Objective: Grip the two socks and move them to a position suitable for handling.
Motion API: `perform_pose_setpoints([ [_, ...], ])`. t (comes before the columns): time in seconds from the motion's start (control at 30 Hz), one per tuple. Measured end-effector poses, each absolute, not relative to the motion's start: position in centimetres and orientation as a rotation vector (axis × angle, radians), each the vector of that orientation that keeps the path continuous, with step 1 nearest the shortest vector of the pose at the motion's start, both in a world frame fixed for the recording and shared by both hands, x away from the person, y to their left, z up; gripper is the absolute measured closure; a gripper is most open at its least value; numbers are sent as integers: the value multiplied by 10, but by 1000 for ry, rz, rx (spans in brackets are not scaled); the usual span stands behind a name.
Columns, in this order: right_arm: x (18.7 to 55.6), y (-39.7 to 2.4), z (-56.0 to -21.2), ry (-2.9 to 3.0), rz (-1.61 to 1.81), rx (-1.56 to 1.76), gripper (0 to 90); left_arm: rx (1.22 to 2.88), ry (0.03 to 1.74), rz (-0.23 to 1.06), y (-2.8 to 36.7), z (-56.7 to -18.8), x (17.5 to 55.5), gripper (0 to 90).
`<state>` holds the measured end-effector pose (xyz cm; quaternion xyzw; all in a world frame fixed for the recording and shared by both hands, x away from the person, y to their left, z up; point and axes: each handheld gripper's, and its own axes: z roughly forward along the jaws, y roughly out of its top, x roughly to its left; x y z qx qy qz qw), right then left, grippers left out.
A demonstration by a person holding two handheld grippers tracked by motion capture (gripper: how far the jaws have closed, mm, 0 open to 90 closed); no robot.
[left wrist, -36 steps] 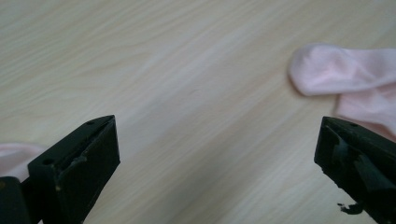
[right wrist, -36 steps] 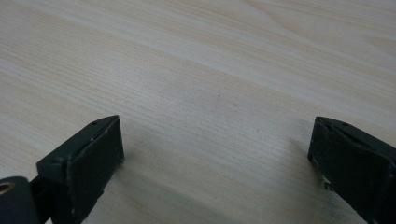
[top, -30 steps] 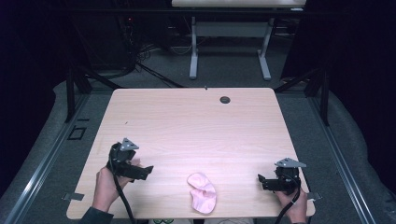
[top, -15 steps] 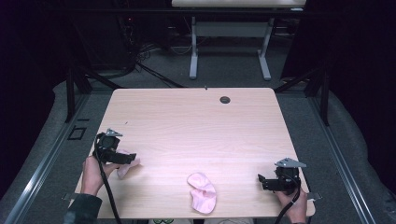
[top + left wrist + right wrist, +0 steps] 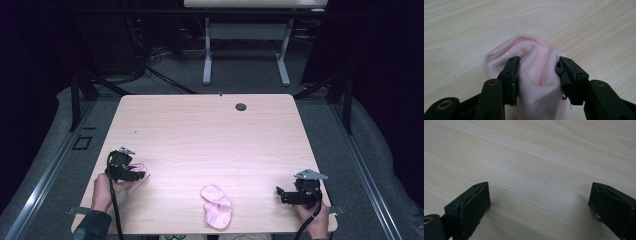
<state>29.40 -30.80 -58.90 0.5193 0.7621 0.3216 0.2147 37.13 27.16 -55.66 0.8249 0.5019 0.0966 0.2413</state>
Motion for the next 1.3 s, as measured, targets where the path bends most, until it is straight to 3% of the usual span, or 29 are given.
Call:
perform_pose_setpoints([
  [0.2,294,-308,-589,2114,892,1441,31,2252,1383,262,271,-558,370,602],
  [0.3,294,-308,-589,2110,892,1442,35,2244,1381,243,272,-558,370,726],
  [0.43,294,-308,-589,2112,894,1441,36,2243,1388,250,271,-557,370,784],
  [0.9,294,-308,-589,2110,894,1441,41,2165,1227,405,247,-487,353,784],
  [1.1,294,-309,-589,2110,894,1441,42,2157,1085,405,207,-457,360,784],
  [1.3,294,-309,-589,2110,894,1441,41,2188,985,367,165,-452,370,783],
])
